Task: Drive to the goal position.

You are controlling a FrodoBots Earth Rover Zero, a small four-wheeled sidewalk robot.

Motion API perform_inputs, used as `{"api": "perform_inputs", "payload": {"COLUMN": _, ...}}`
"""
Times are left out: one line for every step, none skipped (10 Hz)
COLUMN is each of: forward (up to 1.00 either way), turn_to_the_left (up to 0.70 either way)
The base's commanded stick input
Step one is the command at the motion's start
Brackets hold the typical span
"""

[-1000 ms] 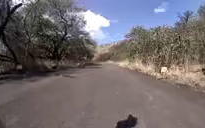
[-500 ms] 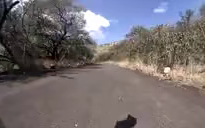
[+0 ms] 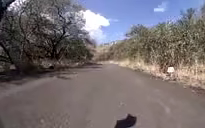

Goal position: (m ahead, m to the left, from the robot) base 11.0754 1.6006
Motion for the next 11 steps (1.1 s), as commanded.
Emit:
{"api": "perform_inputs", "payload": {"forward": 0.50, "turn_to_the_left": 0.00}}
{"api": "perform_inputs", "payload": {"forward": 0.50, "turn_to_the_left": 0.00}}
{"api": "perform_inputs", "payload": {"forward": 0.50, "turn_to_the_left": 0.00}}
{"api": "perform_inputs", "payload": {"forward": 0.50, "turn_to_the_left": 0.00}}
{"api": "perform_inputs", "payload": {"forward": 0.50, "turn_to_the_left": 0.00}}
{"api": "perform_inputs", "payload": {"forward": 0.50, "turn_to_the_left": 0.00}}
{"api": "perform_inputs", "payload": {"forward": 0.50, "turn_to_the_left": 0.00}}
{"api": "perform_inputs", "payload": {"forward": 0.50, "turn_to_the_left": 0.00}}
{"api": "perform_inputs", "payload": {"forward": 0.50, "turn_to_the_left": 0.00}}
{"api": "perform_inputs", "payload": {"forward": 0.50, "turn_to_the_left": 0.00}}
{"api": "perform_inputs", "payload": {"forward": 0.50, "turn_to_the_left": 0.00}}
